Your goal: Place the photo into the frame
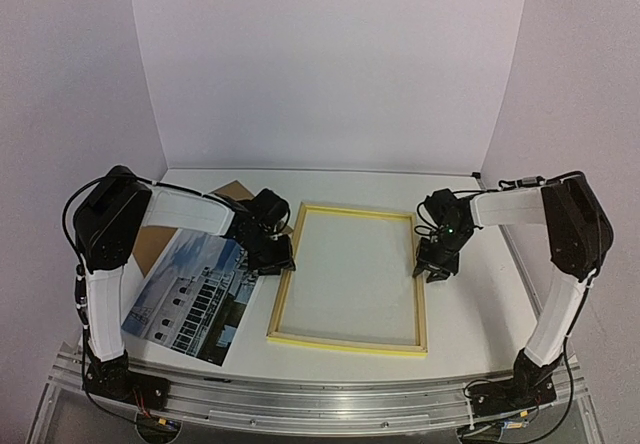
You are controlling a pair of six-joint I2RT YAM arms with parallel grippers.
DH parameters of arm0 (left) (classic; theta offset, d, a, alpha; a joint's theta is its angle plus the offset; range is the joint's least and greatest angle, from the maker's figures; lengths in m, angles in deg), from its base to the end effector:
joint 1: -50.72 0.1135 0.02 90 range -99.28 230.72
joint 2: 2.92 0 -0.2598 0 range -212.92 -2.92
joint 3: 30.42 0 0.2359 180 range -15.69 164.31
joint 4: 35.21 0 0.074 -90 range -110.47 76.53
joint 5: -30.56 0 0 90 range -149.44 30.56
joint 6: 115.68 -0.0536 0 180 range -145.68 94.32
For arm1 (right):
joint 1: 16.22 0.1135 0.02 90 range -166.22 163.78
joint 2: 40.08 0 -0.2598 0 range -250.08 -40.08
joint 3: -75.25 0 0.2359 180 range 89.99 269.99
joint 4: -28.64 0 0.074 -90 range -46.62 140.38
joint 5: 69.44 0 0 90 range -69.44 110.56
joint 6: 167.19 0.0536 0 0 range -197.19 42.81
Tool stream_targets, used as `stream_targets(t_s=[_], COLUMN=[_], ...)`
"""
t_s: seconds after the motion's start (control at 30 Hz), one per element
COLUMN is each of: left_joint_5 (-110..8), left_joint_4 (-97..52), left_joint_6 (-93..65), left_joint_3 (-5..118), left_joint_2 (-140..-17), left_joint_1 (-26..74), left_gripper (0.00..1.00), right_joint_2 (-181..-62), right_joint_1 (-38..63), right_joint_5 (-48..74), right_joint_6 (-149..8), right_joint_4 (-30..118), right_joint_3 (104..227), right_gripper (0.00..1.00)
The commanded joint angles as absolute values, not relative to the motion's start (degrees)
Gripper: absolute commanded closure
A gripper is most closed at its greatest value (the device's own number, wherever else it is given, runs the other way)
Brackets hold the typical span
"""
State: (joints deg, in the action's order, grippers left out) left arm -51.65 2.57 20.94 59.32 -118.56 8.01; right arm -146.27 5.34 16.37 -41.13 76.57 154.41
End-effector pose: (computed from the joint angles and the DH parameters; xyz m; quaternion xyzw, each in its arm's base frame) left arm 0.2897 -0.2773 0.1307 -0.0177 0.9715 -0.2067 0.1151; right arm 0.3107 0.1270 0.1327 0.1203 0.9834 0.0948 0.0971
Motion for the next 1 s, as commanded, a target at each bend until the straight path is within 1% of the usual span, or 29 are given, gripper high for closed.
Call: stream_targets(t_s=[0.0,0.03,0.17,0.43,0.6,0.73,0.83,0.9,0.97], left_joint_5=[-51.9,-51.8,-51.2,-50.4,-48.9,-48.5,-48.6,-48.7,-49.2], left_joint_4=[2.6,2.4,1.4,0.3,0.2,0.0,-0.2,-0.5,-0.2], left_joint_6=[22.3,22.6,24.1,26.2,26.4,26.8,27.3,27.5,27.5], left_joint_3=[61.0,61.0,61.1,65.0,69.1,70.4,70.2,69.6,69.1], left_joint_2=[-119.0,-119.0,-119.5,-122.5,-126.2,-127.3,-127.0,-126.4,-125.6], left_joint_1=[6.6,6.3,5.0,1.3,-1.0,-2.7,-3.4,-3.7,-3.7], left_gripper=[0.60,0.60,0.60,0.59,0.59,0.59,0.58,0.58,0.54], right_joint_2=[-147.2,-147.1,-147.0,-147.3,-148.9,-151.4,-152.9,-152.9,-152.1], right_joint_1=[5.5,5.5,4.3,-3.0,-6.6,-8.7,-9.4,-9.9,-10.1], right_joint_5=[20.6,21.9,24.1,25.4,21.1,15.6,15.6,15.4,16.5], right_joint_6=[-41.6,-41.9,-44.4,-53.1,-63.5,-67.7,-70.7,-72.8,-75.1], right_joint_4=[75.7,75.7,75.8,75.8,75.8,75.6,75.5,75.5,75.7], right_joint_3=[155.5,155.3,155.2,155.4,158.3,160.7,162.5,163.7,164.9], right_gripper=[0.72,0.76,0.86,0.85,0.88,0.89,0.89,0.88,0.82])
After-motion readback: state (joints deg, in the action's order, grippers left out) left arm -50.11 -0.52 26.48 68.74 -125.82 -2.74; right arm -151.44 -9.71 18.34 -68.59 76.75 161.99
